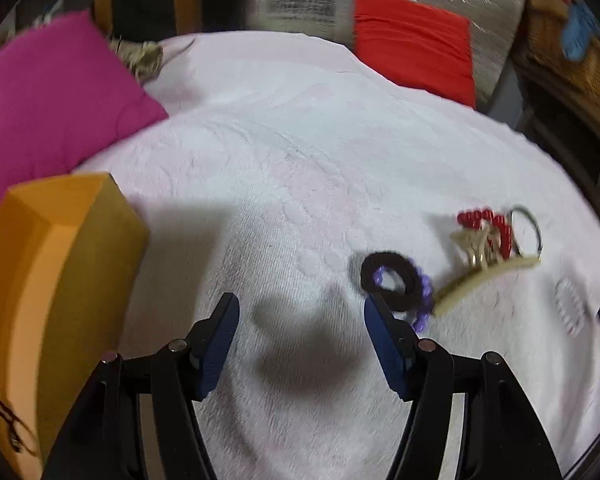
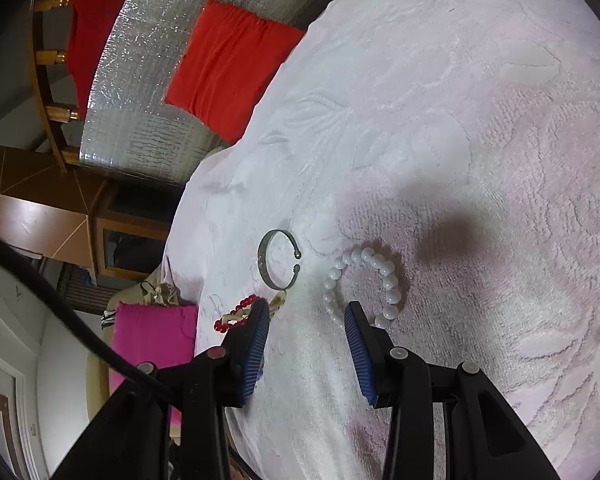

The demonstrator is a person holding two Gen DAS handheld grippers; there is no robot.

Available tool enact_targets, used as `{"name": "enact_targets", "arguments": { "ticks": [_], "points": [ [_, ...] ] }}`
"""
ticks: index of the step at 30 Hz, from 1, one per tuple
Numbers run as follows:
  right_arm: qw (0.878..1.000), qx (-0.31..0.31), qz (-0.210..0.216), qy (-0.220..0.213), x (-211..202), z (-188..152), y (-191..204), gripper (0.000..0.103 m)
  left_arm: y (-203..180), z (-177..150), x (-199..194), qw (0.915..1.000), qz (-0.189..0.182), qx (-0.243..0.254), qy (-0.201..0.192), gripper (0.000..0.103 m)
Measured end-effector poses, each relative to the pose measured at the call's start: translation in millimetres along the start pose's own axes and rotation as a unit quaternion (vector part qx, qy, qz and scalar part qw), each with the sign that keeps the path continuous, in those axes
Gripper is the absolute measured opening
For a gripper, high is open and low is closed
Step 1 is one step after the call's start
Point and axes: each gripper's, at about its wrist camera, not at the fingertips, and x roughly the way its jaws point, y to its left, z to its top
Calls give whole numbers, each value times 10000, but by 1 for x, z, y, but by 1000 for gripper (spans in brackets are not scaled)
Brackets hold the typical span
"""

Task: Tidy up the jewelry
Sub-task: 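Grasp the black hair tie with the left tool while the right tool grasps the white pearl bracelet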

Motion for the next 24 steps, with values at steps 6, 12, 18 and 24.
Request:
{"name": "enact_targets", "arguments": {
  "ticks": [6,12,18,24],
  "points": [
    [9999,56,-127,-57,-7,4,-12,42,-2,11,14,9969,-654,-446,48,60],
    [9997,75,-201,-88,-11,9,-19,42,-17,10,30,9971,-713,-220,172,16],
    [9988,-41,-415,-244,-13,15,-19,42,-13,7,31,9961,-824,-208,224,6],
    [9935,-415,-1025,-265,3,19,-15,42,9,8,18,9972,-680,-276,163,6]
  ]
}}
